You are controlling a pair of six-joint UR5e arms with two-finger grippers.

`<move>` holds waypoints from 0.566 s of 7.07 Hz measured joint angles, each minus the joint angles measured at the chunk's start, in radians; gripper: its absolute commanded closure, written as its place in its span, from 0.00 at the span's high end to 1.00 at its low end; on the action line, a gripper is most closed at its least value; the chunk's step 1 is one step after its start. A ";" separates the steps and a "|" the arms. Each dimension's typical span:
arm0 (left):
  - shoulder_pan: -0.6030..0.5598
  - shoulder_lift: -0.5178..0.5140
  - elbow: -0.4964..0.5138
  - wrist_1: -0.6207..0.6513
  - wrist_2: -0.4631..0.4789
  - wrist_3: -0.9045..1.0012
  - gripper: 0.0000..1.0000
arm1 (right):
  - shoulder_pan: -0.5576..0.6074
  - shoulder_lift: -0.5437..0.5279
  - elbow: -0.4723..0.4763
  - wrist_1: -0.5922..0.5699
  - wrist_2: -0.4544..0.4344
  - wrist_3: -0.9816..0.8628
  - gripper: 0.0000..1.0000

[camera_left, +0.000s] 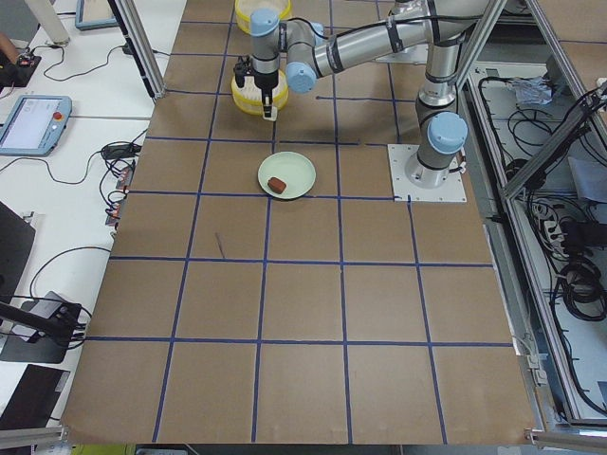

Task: Place buns in different layers of steamer
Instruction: 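Lower the white bun into the bottom steamer tier and open the left gripper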

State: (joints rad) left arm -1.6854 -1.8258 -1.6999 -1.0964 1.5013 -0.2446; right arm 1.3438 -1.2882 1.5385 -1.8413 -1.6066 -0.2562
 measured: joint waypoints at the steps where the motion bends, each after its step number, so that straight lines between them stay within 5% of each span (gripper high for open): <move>1: -0.052 -0.029 0.019 0.050 -0.069 -0.060 0.09 | 0.000 0.000 0.000 0.001 0.000 0.001 0.03; 3: -0.107 -0.102 0.027 0.181 -0.119 -0.163 0.99 | 0.001 -0.001 0.001 0.003 0.000 0.005 0.03; 4: -0.123 -0.125 0.025 0.212 -0.121 -0.207 1.00 | 0.001 -0.003 0.000 0.004 0.000 0.007 0.03</move>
State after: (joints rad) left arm -1.8087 -1.9512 -1.6746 -0.8844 1.3806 -0.4517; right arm 1.3450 -1.2912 1.5383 -1.8371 -1.6061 -0.2490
